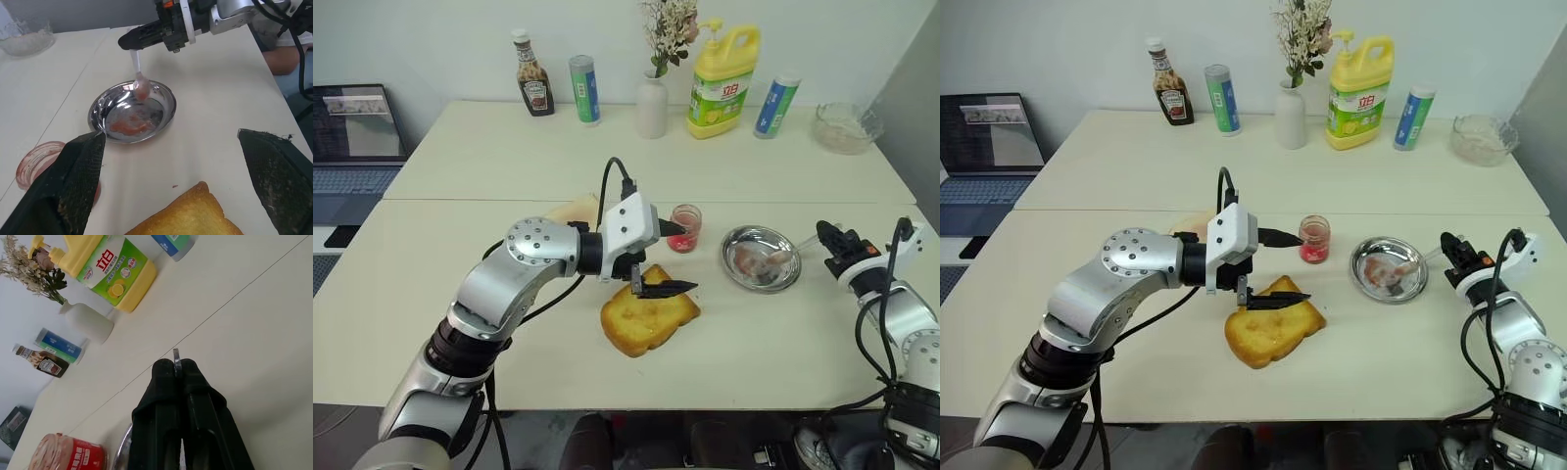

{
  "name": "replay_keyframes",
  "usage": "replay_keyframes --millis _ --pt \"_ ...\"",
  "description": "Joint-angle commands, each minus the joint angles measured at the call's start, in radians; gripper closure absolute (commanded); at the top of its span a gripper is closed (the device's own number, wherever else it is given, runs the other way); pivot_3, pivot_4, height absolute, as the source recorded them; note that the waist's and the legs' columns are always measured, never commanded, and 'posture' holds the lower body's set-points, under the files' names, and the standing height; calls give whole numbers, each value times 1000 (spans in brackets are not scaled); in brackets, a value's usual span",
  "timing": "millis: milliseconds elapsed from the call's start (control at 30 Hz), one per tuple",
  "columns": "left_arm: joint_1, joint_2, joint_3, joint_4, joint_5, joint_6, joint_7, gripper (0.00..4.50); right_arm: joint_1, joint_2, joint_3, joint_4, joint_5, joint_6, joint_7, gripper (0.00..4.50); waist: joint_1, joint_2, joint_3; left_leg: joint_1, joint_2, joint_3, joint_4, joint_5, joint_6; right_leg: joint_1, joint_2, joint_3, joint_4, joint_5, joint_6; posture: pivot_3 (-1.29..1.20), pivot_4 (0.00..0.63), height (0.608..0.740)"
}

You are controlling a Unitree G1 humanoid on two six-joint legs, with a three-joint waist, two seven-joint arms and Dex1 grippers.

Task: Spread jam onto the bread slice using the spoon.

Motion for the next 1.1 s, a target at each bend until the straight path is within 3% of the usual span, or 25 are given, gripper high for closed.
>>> replay_keyframes --millis 33,567,700,1033,1100 --pt "-11 -2 1 -10 15 -22 -13 0 -25 -10 6 44 -76 -43 54 4483 0 0 0 0 0 0 0 0 0 0 0 0 0 0 0 0 150 740" --pt "-22 -22 2 -16 25 39 3 0 -70 12 -19 146 -172 -60 116 4483 0 0 0 0 0 0 1 0 0 0 0 0 0 0 0 0 150 740" --pt "-25 -31 -1 -12 29 38 6 0 -73 14 -23 157 -189 -58 121 3490 0 0 0 0 0 0 1 0 0 0 0 0 0 0 0 0 150 740" --pt "-17 -34 3 -7 44 24 3 0 49 -46 114 -16 -393 -112 246 98 1 0 0 0 0 0 1 0 0 0 0 0 0 0 0 0 150 740" --pt "-17 -36 2 -4 47 20 3 0 75 -61 148 -55 -441 -136 275 41 0 0 0 0 0 0 1 0 0 0 0 0 0 0 0 0 150 740"
